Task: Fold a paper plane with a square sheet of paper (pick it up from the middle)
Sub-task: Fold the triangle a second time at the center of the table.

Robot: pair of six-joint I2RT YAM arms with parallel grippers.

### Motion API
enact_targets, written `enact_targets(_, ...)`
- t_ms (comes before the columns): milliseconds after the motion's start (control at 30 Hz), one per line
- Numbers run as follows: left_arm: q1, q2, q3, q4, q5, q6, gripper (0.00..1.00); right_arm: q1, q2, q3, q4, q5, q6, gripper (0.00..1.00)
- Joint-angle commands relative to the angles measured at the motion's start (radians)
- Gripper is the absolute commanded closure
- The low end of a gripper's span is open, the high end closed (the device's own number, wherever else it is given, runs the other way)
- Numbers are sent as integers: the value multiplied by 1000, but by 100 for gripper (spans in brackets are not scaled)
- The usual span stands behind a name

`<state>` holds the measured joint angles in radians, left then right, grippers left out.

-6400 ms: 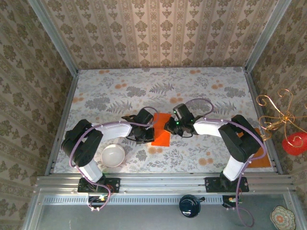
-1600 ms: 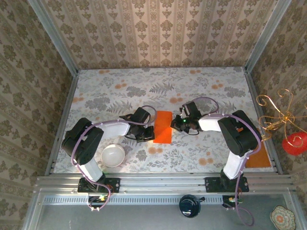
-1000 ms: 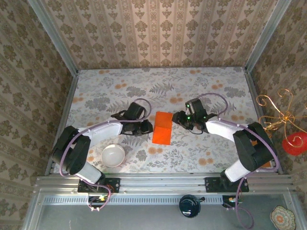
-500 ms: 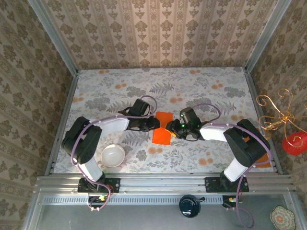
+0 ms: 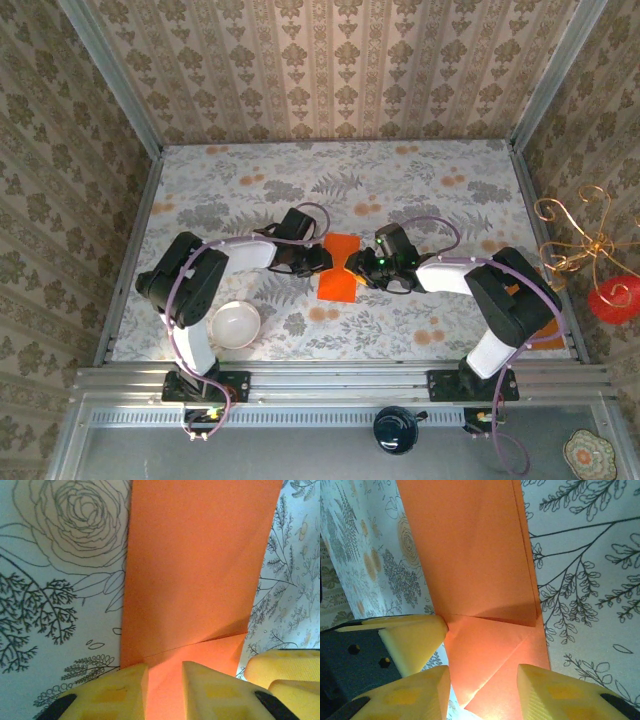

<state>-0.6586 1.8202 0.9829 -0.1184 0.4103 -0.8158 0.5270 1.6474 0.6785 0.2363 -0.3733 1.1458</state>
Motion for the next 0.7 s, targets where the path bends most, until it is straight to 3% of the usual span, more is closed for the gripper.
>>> enact_targets(0, 5, 11, -14, -7, -23, -29, 74, 10, 6, -5, -18, 23, 24, 58)
enact_targets(333, 13, -4, -65, 29, -25, -96, 75, 25, 48, 18, -22, 27, 49, 62)
enact_targets(667, 37, -7, -128, 158, 72, -177, 74, 30, 69, 50, -30, 46, 60, 64)
